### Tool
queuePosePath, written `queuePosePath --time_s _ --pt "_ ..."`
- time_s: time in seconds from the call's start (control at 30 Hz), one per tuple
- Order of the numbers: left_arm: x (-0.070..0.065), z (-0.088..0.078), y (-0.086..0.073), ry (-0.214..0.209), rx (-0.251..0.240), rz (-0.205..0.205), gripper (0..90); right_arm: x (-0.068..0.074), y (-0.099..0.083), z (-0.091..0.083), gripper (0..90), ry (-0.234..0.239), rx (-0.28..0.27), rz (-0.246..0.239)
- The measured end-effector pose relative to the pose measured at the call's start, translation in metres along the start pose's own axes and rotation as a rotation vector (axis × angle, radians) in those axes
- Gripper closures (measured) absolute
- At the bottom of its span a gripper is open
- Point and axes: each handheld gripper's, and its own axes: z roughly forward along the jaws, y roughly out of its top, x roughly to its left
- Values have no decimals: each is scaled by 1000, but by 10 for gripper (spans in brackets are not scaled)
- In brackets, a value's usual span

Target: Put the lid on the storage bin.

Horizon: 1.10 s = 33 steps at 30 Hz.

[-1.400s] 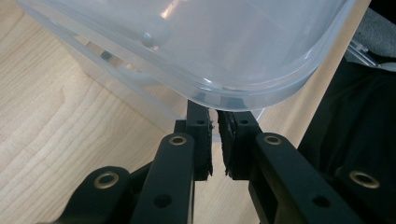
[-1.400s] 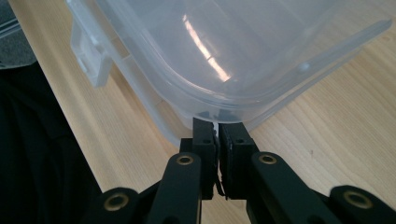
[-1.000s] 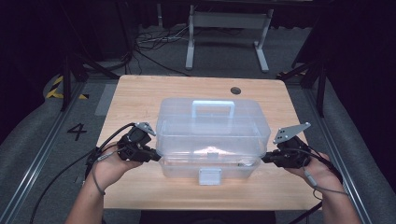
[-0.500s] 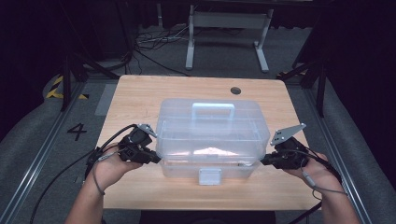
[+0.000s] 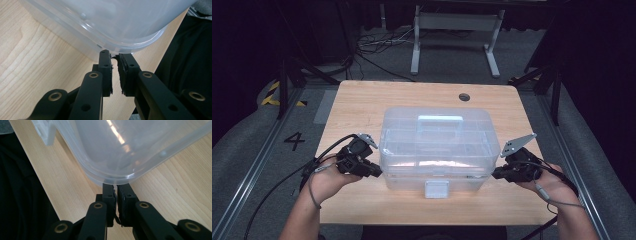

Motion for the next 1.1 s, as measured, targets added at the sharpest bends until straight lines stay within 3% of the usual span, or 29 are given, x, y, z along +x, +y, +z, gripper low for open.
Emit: queuePosePath --time_s 0.13,0.4,0.57,0.73,0.9,0.97,1.0,1.03,1.07,1.1 --pt "3 2 -2 14 19 -10 802 0 -2 2 846 -5 37 -8" --pt "5 2 -3 15 16 -22 792 -1 -3 2 840 11 37 -12" --pt "8 -6 -5 17 -34 -34 767 -3 -5 -4 837 13 21 -12" --pt "9 -16 -6 27 -88 -34 765 -4 -8 -16 833 22 -29 -12" --pt "12 -23 -9 49 -169 -69 745 -5 -10 -29 833 21 -98 -10" --pt "13 -27 -11 59 -198 -77 733 -6 -10 -38 832 18 -152 -4" --pt "15 -30 -12 73 -236 -89 728 -7 -11 -40 824 18 -170 0" --pt "15 -30 -12 73 -236 -89 711 -7 -11 -40 824 18 -170 0" --pt "16 -32 -13 79 -259 -93 702 -10 -12 -46 791 10 -222 16" --pt "16 -33 -14 86 -268 -94 702 -10 -12 -46 791 10 -222 16"
